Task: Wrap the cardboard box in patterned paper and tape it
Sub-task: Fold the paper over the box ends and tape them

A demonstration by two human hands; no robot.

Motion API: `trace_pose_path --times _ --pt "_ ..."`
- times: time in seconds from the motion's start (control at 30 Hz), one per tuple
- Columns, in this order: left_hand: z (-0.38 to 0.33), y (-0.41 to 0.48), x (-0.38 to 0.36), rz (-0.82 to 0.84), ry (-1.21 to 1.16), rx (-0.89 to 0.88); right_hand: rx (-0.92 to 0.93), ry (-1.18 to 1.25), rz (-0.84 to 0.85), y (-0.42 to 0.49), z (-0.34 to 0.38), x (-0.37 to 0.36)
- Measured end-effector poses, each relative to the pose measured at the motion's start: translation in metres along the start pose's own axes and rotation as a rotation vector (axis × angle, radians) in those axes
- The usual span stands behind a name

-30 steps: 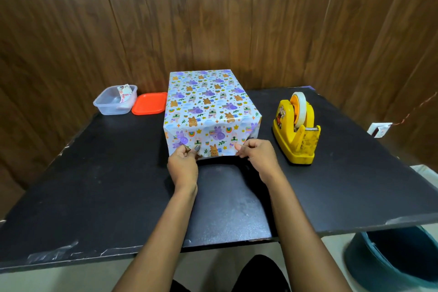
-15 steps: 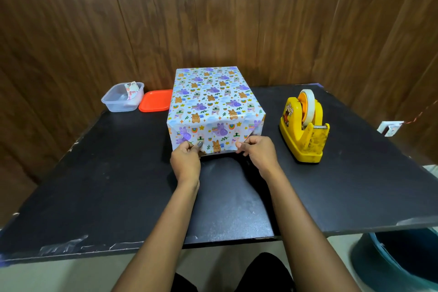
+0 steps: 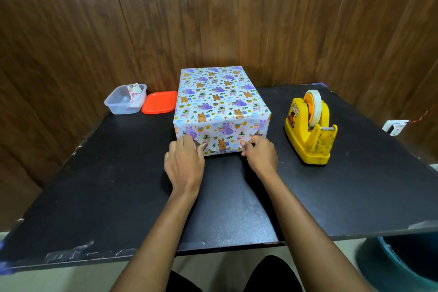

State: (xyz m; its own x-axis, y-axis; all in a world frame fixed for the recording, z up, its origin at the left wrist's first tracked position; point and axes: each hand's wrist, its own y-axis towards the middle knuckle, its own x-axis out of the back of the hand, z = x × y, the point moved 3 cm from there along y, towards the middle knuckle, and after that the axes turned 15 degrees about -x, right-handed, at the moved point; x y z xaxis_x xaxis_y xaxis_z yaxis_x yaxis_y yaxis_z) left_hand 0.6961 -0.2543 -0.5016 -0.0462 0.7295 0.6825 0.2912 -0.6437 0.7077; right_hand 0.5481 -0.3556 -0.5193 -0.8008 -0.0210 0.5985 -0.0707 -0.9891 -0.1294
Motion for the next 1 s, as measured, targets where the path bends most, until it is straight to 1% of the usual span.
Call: trace_pose_path --times 0.07,0.1,0.13,0.17,0.2,0.23,0.27,0.3,0.33,0.37,0.53,0.67,0.73,0.77,0.87,0.9,0.93,0.97,1.0 --pt "-0.01 0.006 0.003 -0.244 0.166 -0.363 -0.003 -0.031 -0.012 0.003 0.0 -0.001" --pt "-0.016 0.013 0.003 -0.322 0.185 -0.557 -0.005 -0.042 -0.014 0.005 0.0 -0.002" --pt "-0.02 0.023 0.001 -0.36 0.19 -0.745 -0.005 -0.053 -0.016 0.007 0.0 -0.003" --pt "-0.024 0.036 -0.002 -0.356 0.198 -0.916 -0.004 -0.066 -0.024 0.009 0.0 -0.002" --pt "-0.023 0.047 -0.008 -0.298 0.228 -1.056 -0.002 -0.08 -0.027 0.01 0.001 -0.002" --pt "-0.021 0.057 -0.016 -0.201 0.271 -1.165 -0.002 -0.092 -0.03 0.011 0.001 -0.001" --pt "-0.018 0.063 -0.023 -0.089 0.305 -1.236 -0.001 -0.098 -0.029 0.012 0.001 -0.001" --pt "-0.014 0.066 -0.03 0.015 0.327 -1.266 -0.002 -0.101 -0.029 0.014 0.001 -0.001" --pt "-0.011 0.065 -0.033 0.08 0.34 -1.263 -0.002 -0.104 -0.03 0.014 0.001 -0.002" --pt "-0.011 0.064 -0.035 0.111 0.343 -1.244 0.002 -0.11 -0.035 0.014 0.002 -0.001" --pt "-0.014 0.063 -0.035 0.104 0.327 -1.219 0.063 -0.207 -0.106 0.009 0.0 0.003" --pt "-0.012 0.063 -0.038 0.112 0.319 -1.238 0.14 -0.467 -0.226 0.009 0.0 0.015" --pt "-0.013 0.063 -0.038 0.113 0.317 -1.239 0.149 -0.544 -0.222 0.008 0.0 0.019" --pt "-0.013 0.063 -0.037 0.112 0.315 -1.235 0.136 -0.53 -0.186 0.009 0.0 0.021" --pt "-0.014 0.061 -0.037 0.097 0.298 -1.23 0.115 -0.332 -0.059 0.007 0.005 0.032" --pt "-0.013 0.061 -0.038 0.099 0.291 -1.228 0.143 -0.274 -0.066 0.003 0.01 0.042" --pt "-0.014 0.061 -0.039 0.099 0.286 -1.229 0.18 -0.228 -0.109 -0.001 0.015 0.057" --pt "-0.011 0.062 -0.039 0.097 0.286 -1.224 0.217 -0.197 -0.196 -0.005 0.022 0.072" --pt "-0.013 0.062 -0.039 0.091 0.278 -1.225 0.231 -0.196 -0.333 -0.009 0.025 0.094"
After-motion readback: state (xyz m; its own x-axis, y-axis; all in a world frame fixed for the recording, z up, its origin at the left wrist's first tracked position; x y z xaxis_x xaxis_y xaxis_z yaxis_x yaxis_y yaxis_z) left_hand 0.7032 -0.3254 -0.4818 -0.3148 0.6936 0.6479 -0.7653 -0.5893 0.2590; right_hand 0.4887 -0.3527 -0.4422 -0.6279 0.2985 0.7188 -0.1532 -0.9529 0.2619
